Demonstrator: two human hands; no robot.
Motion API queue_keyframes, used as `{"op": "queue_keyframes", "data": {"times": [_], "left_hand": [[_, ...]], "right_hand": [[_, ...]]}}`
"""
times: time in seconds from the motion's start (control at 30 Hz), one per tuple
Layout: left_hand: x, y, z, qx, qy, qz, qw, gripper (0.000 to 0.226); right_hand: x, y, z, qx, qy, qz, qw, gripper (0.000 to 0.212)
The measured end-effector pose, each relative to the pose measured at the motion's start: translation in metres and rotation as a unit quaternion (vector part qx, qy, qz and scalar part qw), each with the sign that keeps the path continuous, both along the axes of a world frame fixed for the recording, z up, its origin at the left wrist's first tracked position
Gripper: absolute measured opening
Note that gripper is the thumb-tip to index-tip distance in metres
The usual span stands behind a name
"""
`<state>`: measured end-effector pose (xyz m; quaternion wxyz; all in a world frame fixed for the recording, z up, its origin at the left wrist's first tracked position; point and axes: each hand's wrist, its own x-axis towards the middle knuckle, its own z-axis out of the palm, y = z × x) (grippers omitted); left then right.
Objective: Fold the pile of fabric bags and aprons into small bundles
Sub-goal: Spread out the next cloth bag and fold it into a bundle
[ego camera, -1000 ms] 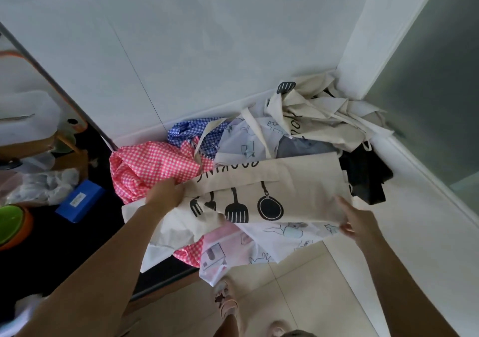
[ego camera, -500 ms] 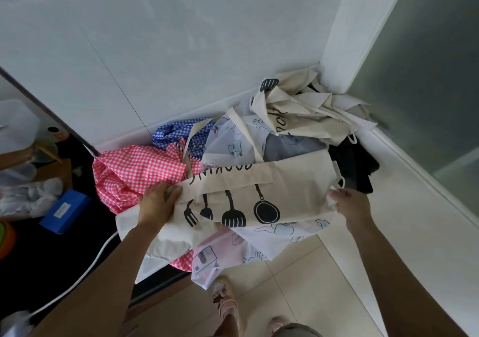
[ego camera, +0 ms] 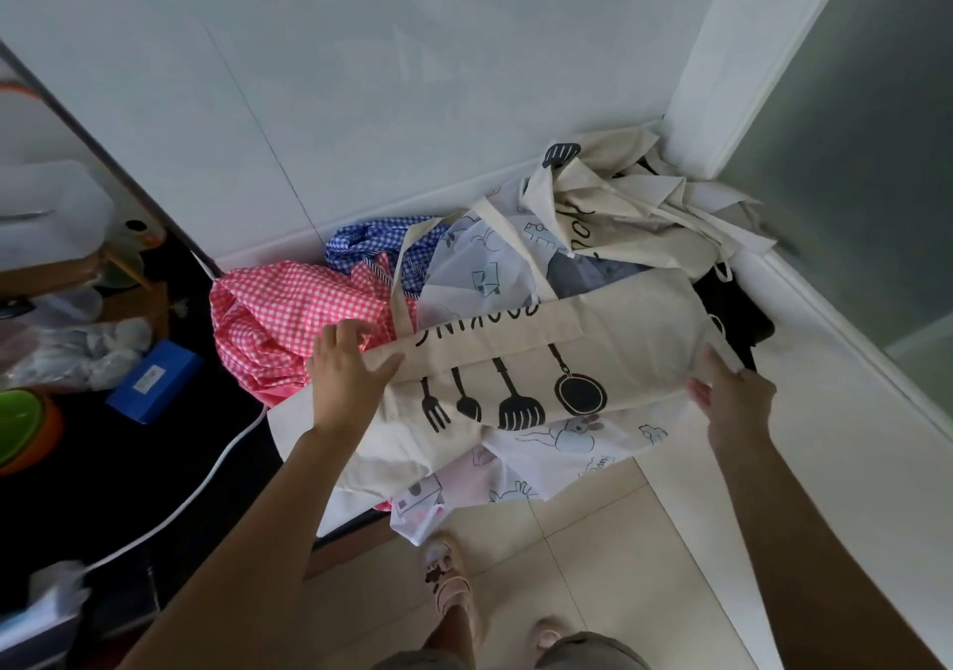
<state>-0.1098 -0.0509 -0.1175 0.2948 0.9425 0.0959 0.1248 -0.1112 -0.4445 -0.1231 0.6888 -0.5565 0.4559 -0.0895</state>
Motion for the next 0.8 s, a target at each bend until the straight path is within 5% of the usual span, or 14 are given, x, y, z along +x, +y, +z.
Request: {"op": "queue_keyframes", "data": {"times": [0.1,0.2,0.27,0.33,0.43,0.53,0.63,0.8], "left_hand": [[-0.039,-0.015,0.018,-0.089,0.056,-0.008,0.994,0.016],[-0.072,-0.030,0.009,-0.158,0.193,0.027,0.968,0.036],[-0.091,-0.036,0.000,-0.350,0.311,0.100,0.878,0.041],[-0.106,-0.044,-0.006,-0.537,0.371,0.153,0.742,0.042],[-0.114,-0.055,-0.018,-0.720,0.321,0.199,0.583,0.052],[-0.108,-0.064,-0.027,-0.821,0.204,0.240,0.476,0.056],[-0.098,-0.067,-0.026,-0.836,0.089,0.289,0.457,0.040],[-0.101,-0.052,-0.017,-0.796,0.019,0.302,0.524,0.019]], "right_hand": [[-0.017,0.025,-0.001,0.001,-0.022,-0.020,1.000,0.070],[-0.032,0.050,-0.002,0.058,0.000,0.010,0.998,0.052],[-0.038,0.060,-0.006,0.107,0.017,0.045,0.993,0.039],[-0.038,0.064,-0.005,0.193,0.005,0.064,0.979,0.024],[-0.028,0.059,-0.002,0.241,-0.005,0.105,0.965,0.020],[-0.015,0.048,-0.003,0.270,-0.018,0.089,0.959,0.016],[-0.002,0.033,0.004,0.260,-0.034,0.088,0.961,0.003],[0.000,0.017,0.013,0.279,-0.044,0.096,0.955,0.007]]}}
